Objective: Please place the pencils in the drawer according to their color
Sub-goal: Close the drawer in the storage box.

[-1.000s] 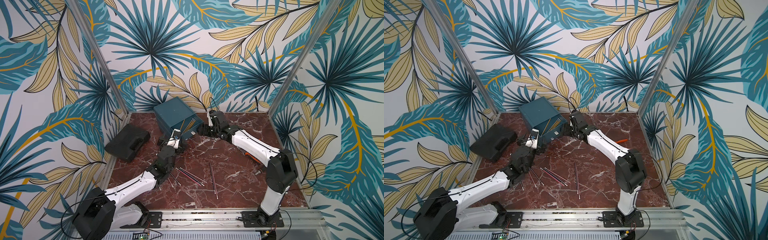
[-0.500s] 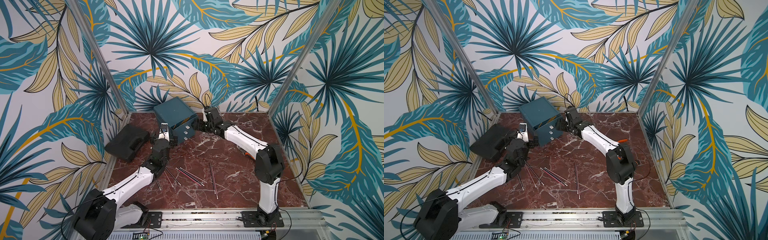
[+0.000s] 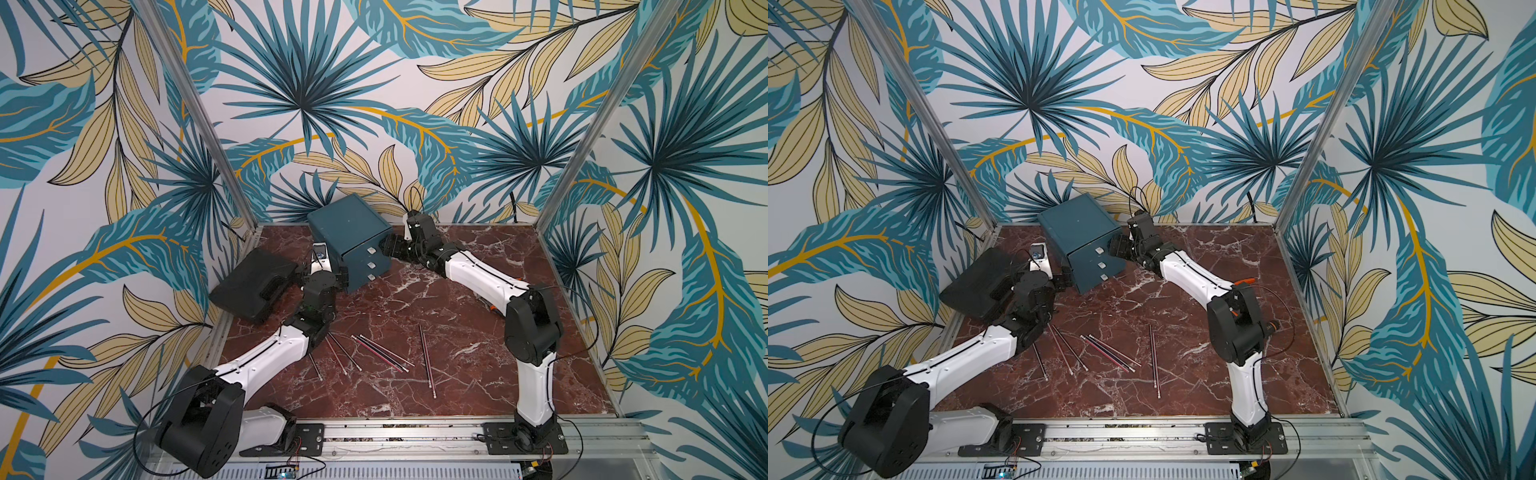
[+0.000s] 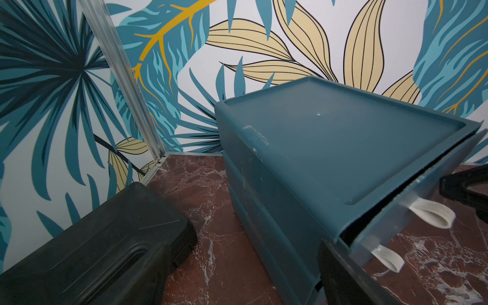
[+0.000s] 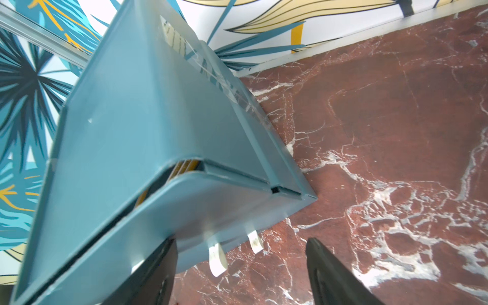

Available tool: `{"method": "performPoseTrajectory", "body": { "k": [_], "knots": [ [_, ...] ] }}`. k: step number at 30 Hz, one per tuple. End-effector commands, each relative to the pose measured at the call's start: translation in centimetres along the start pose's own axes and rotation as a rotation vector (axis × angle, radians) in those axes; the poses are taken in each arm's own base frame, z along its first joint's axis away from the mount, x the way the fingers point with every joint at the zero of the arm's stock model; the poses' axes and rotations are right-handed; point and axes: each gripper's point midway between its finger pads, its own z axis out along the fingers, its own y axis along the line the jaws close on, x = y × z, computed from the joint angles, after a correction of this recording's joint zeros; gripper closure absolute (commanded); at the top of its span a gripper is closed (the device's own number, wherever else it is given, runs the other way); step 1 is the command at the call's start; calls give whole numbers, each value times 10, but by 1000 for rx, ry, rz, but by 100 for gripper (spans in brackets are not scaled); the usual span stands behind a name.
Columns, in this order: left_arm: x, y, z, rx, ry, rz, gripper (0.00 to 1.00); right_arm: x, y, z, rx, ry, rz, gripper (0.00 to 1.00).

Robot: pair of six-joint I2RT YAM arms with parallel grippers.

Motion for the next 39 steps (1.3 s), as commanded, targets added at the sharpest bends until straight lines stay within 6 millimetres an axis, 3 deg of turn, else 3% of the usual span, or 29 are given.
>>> {"method": "performPoseTrajectory", "body": {
  "k": [1,9,22,31,39],
  "knots": [
    [-17,2,4,-12,-42,-70,10,-3,3,9,-32,-18,30,19],
    [-15,-3,11,6,-54,-119,15,3,3,10,-55,-12,58,22],
    [-4,-4,17,-4,-36,-172,17,25,-6,-7,-101,-13,154,33],
    [3,-1,17,-19,-23,-217,14,47,-4,17,-250,-1,265,49],
    [1,3,10,-12,-31,-231,0,58,-1,33,-310,17,297,53]
  ]
}}
